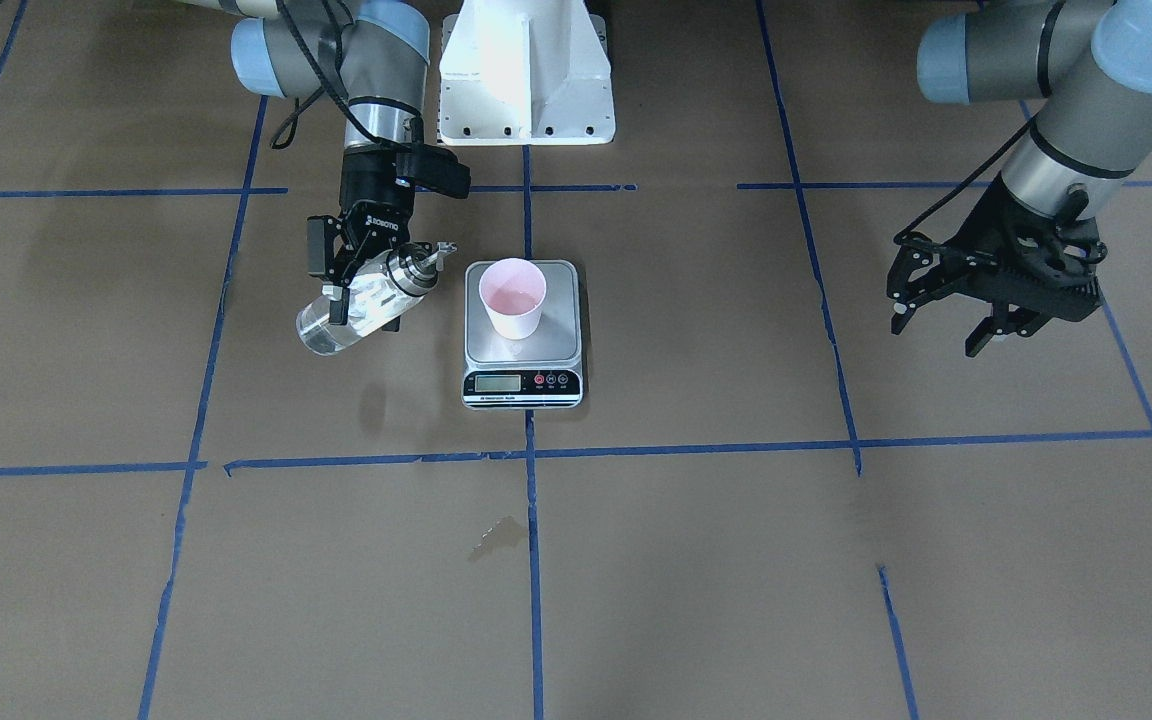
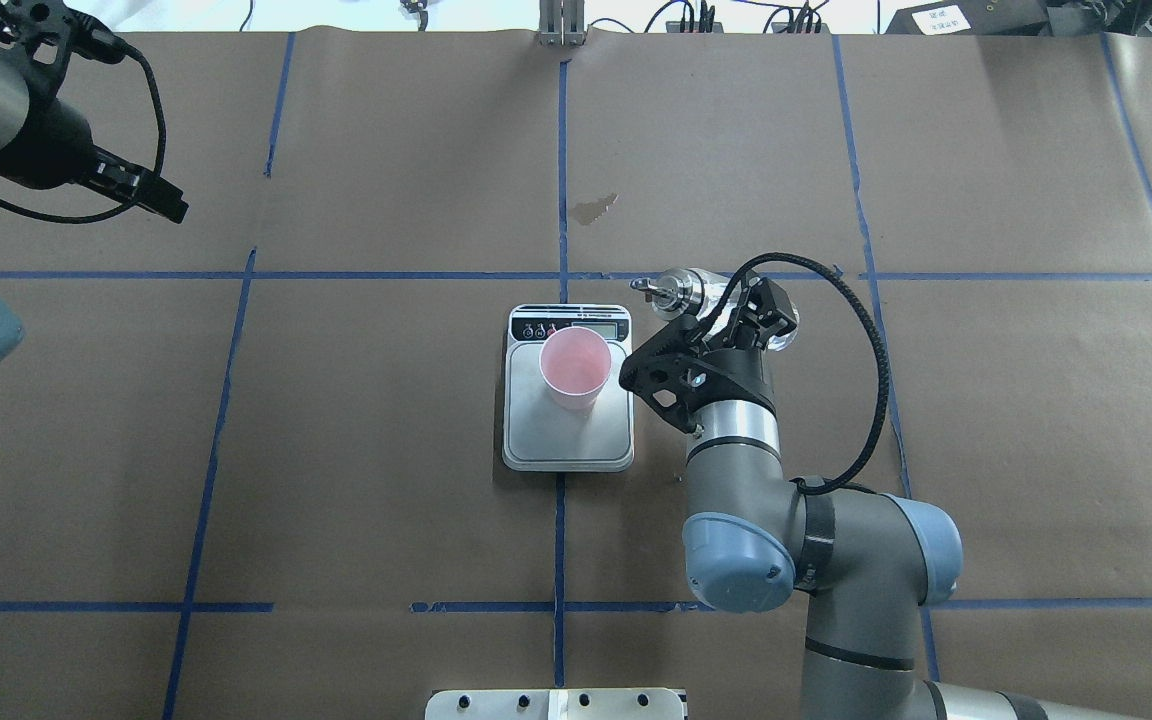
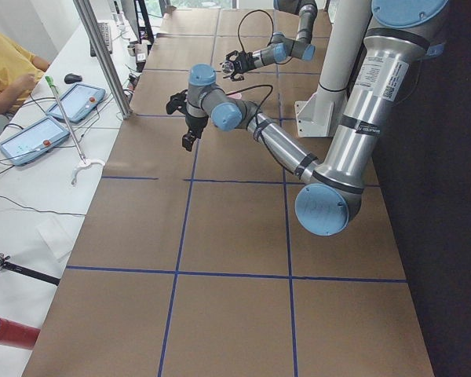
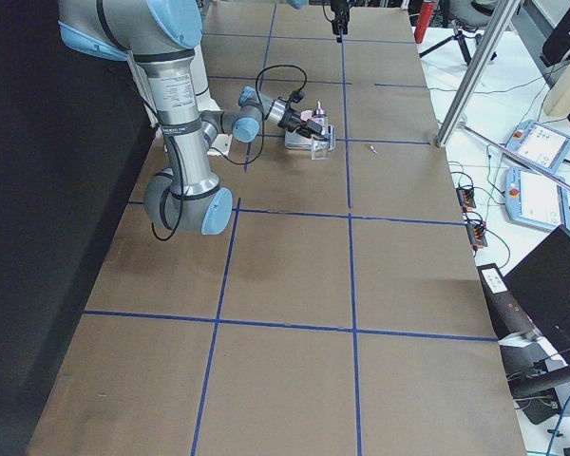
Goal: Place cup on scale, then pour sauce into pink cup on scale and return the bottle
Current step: 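Carry the bottle with the right gripper toward the pink cup, then tilt the bottle spout over the pink cup with the right gripper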
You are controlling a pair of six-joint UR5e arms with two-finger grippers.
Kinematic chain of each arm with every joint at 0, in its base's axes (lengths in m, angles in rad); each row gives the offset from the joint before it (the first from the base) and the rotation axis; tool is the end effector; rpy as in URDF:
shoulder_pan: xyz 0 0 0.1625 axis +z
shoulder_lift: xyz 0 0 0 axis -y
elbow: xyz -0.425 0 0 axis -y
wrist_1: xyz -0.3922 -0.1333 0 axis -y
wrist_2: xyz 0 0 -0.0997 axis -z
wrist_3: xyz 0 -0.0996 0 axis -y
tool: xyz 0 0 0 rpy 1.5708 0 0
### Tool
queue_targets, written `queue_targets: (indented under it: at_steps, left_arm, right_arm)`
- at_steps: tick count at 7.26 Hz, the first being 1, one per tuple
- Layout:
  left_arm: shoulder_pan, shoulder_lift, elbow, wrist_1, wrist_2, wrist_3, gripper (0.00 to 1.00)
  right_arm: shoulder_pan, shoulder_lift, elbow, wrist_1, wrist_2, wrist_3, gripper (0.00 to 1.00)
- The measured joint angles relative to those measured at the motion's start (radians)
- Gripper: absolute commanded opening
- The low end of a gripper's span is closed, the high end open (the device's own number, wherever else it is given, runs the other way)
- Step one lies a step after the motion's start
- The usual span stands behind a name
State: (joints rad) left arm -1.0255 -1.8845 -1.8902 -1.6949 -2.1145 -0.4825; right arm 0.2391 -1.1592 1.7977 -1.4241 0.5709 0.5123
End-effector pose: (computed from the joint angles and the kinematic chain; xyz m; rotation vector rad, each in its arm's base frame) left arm 0.2301 -0.5369 0.3282 0.3890 0.8143 0.2642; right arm -0.5252 -0.3515 0.2858 1.1849 0.0002 -0.3299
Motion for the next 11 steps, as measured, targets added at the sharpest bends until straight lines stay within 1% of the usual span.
queue_targets:
  at_steps: [3,4,6,7,11]
  left_arm:
    - [-0.001,0.001,-0.006,0.001,-0.003,0.001,0.77]
    - [-0.001,0.001,-0.008,0.001,-0.004,0.001,0.77]
    - [-0.001,0.000,-0.008,0.001,-0.004,0.001,0.77]
    - [-0.001,-0.001,-0.008,0.001,-0.004,0.001,0.77]
    - [-0.001,-0.001,-0.006,0.002,-0.014,0.001,0.77]
  right_arm:
    - [-0.013,0.043,-0.086,-0.006,-0.021,-0.101,0.00]
    - [-0.014,0.055,-0.105,-0.028,-0.033,-0.124,0.00]
    - [-0.017,0.079,-0.116,-0.128,-0.070,-0.159,0.00]
    - [-0.021,0.086,-0.117,-0.155,-0.090,-0.190,0.00]
    - [-0.031,0.083,-0.115,-0.171,-0.153,-0.359,0.00]
